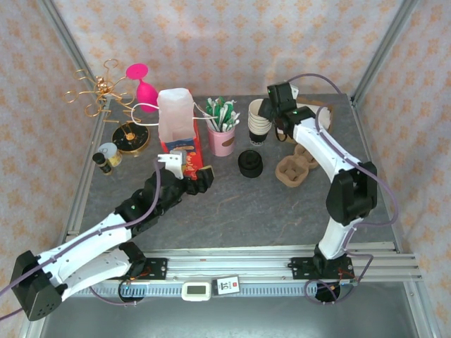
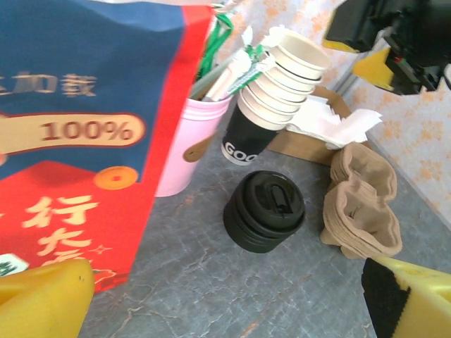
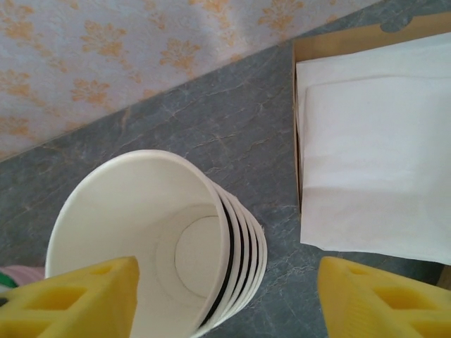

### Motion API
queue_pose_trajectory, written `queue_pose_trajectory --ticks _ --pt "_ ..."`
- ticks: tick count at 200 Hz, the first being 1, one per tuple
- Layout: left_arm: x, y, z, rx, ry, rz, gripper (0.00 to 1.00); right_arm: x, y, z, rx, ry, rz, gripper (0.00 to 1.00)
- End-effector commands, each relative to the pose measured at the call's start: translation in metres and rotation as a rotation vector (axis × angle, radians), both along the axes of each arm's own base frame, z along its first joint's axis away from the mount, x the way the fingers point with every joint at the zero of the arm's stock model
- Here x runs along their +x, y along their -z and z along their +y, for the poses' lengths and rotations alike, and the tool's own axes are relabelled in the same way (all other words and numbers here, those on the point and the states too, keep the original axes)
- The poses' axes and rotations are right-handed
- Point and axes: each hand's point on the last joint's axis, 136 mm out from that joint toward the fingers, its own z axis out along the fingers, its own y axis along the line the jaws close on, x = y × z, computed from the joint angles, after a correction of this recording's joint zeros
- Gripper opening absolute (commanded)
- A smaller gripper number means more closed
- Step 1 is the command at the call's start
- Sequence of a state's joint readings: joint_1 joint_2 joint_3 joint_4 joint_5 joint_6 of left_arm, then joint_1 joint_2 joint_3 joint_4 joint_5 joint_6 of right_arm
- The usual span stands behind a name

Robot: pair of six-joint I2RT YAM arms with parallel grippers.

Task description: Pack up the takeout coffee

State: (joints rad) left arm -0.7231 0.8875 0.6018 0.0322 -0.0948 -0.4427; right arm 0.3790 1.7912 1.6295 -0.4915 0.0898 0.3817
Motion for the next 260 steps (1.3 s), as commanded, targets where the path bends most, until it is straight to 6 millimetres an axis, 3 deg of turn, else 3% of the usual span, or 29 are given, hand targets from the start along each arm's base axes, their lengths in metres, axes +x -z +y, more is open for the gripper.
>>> queue_pose_trajectory --ticks 1,67,168,260 --pt "0.003 -0.013 -0.010 0.020 0.022 -0.031 0.99 0.002 -0.005 -0.004 -0.047 0.017 0.016 0.62" --pt "0.007 -0.027 -0.026 -0.014 0.063 -0.041 0.99 0.017 0.004 -0.002 -0.095 0.011 0.051 0.40" --pt "0.007 -0.030 -0.028 -0.014 0.075 -0.043 0.99 0.028 0.012 0.001 -0.124 0.004 0.076 0.24" --pt "0.006 -0.034 -0.031 -0.020 0.089 -0.046 0.99 0.029 -0.002 0.001 -0.123 0.004 0.057 0.07"
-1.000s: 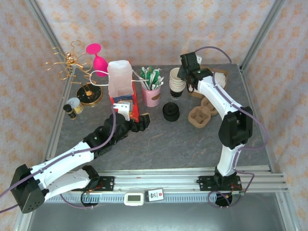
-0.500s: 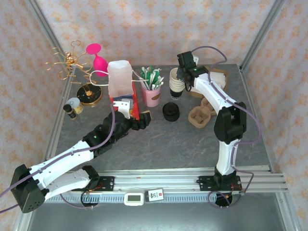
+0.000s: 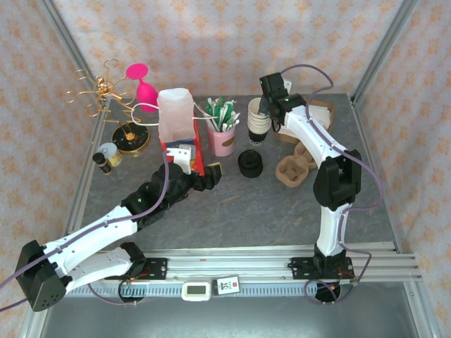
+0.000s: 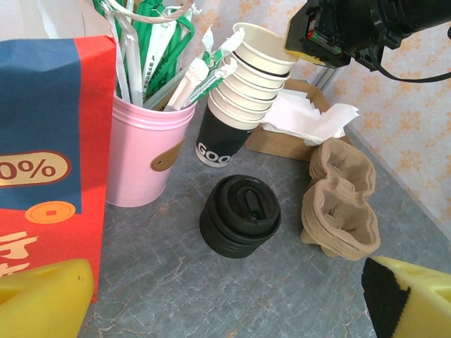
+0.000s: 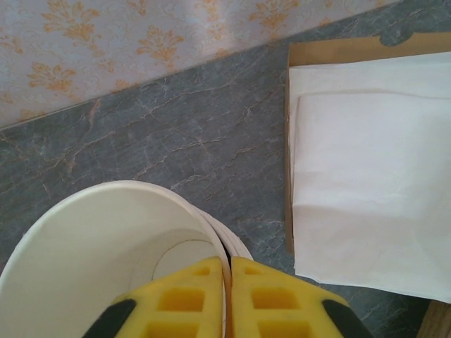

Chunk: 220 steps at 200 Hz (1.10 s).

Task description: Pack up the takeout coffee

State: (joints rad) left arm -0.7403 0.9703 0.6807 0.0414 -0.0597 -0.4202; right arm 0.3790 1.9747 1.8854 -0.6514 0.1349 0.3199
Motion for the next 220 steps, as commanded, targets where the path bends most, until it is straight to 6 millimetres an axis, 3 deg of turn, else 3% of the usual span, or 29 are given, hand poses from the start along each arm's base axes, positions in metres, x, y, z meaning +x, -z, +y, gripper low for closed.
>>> queue_pose_trajectory --ticks 1,43,139,175,220 --pt "-0.001 -0.021 -0.009 -0.027 0.033 -0.039 0.99 0.001 -0.011 -0.002 -0.015 0.011 -0.015 0.07" --pt "-0.001 -0.024 -0.011 -0.031 0.042 -0.038 0.99 0.001 -0.023 -0.001 0.006 0.009 -0.036 0.03" --pt "-0.006 -0.042 -0.013 -0.065 0.066 -0.043 0.99 -0.016 -0.090 -0.014 0.017 0.019 -0.157 0.01" --pt "-0.010 -0.050 -0.013 -0.073 0.077 -0.034 0.99 -0.035 -0.118 -0.017 0.034 -0.005 -0.186 0.01" --pt "-0.016 -0.056 -0.007 -0.051 0.071 -0.010 0.99 -0.077 -0.127 -0.025 0.047 -0.027 -0.155 0.00"
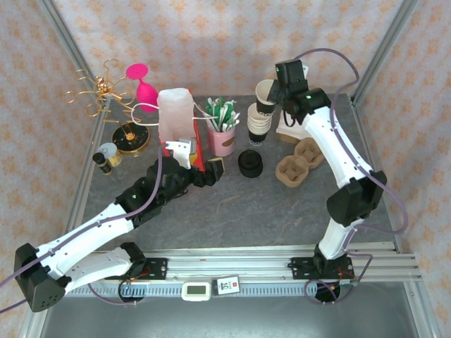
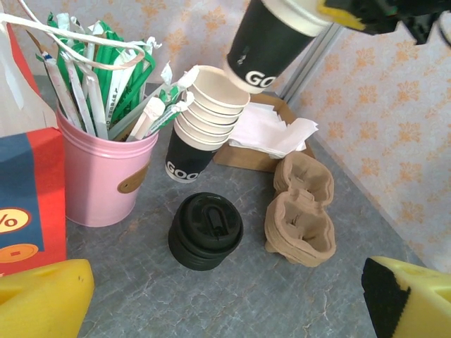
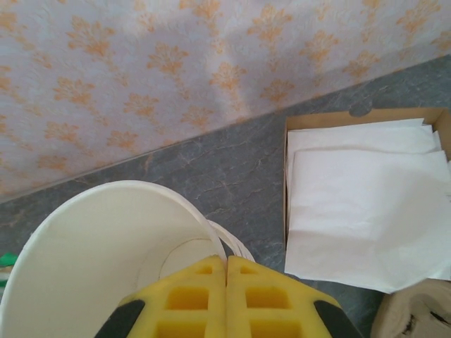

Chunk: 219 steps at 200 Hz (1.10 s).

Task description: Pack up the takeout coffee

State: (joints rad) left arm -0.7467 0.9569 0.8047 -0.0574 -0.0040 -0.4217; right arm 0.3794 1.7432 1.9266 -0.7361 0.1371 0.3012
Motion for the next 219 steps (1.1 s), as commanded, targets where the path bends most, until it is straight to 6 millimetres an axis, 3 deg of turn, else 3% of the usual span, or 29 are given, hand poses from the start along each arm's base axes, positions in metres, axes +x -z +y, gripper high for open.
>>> queue_pose_trajectory --ticks 1,53,108,133,177,219 --pt "-0.009 -0.015 0.003 -0.011 0.011 0.006 0.99 -0.034 -0.010 -0.008 -0.009 -0.016 0.020 0.00" --pt "-0.015 -0.013 0.008 -0.007 0.016 0.022 0.99 -0.100 0.012 -0.024 -0.007 -0.011 0.086 0.00" --pt "-0.015 0.002 -0.011 -0.014 0.080 0.065 0.99 -0.160 0.083 -0.017 0.000 -0.052 0.203 0.00" --pt "-0.013 0.007 -0.021 -0.011 0.097 0.076 0.99 -0.174 0.120 -0.012 -0.004 -0.070 0.248 0.00" --pt "-0.008 0.016 -0.032 -0.013 0.100 0.080 0.99 -0.189 0.166 -0.008 0.040 -0.097 0.266 0.00" --pt "-0.004 0.020 -0.036 -0.007 0.101 0.075 0.99 -0.193 0.187 -0.008 0.047 -0.111 0.250 0.00"
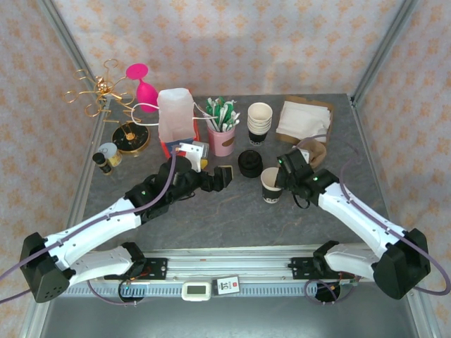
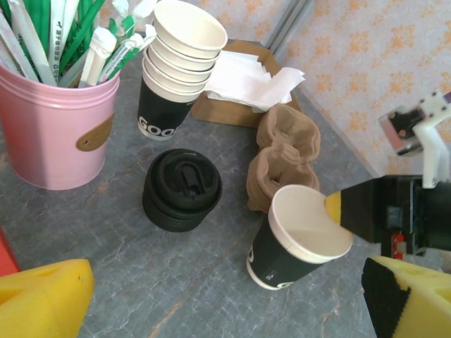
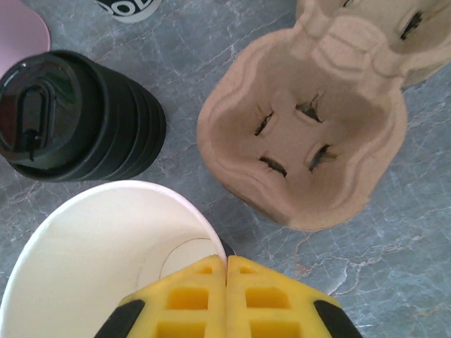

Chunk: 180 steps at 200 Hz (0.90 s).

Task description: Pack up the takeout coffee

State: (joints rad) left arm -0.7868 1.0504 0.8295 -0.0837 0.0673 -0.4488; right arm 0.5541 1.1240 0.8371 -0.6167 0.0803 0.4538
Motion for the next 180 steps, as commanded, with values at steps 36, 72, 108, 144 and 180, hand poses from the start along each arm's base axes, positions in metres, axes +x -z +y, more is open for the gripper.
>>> queue_pose_trajectory --ticks 36,72,108,144,180 --pt "0.005 -0.002 -0.011 -0.025 0.014 -0.014 0.99 0.003 0.002 0.001 0.033 0.013 -0.063 0.00" --pt "0.007 -0.003 -0.011 -0.021 0.009 -0.017 0.99 -0.002 0.007 0.004 0.054 -0.016 -0.054 0.05" --pt "0.008 -0.003 -0.011 -0.014 0.010 -0.018 0.99 -0.005 0.002 0.007 0.075 -0.026 -0.051 0.19" --pt "0.008 -0.006 -0.009 0.000 0.003 -0.026 0.99 0.001 -0.022 0.002 0.060 0.003 -0.090 0.32" --pt "0.006 -0.010 0.000 0.002 -0.024 -0.030 0.99 0.018 -0.048 0.019 0.073 -0.048 -0.107 0.44"
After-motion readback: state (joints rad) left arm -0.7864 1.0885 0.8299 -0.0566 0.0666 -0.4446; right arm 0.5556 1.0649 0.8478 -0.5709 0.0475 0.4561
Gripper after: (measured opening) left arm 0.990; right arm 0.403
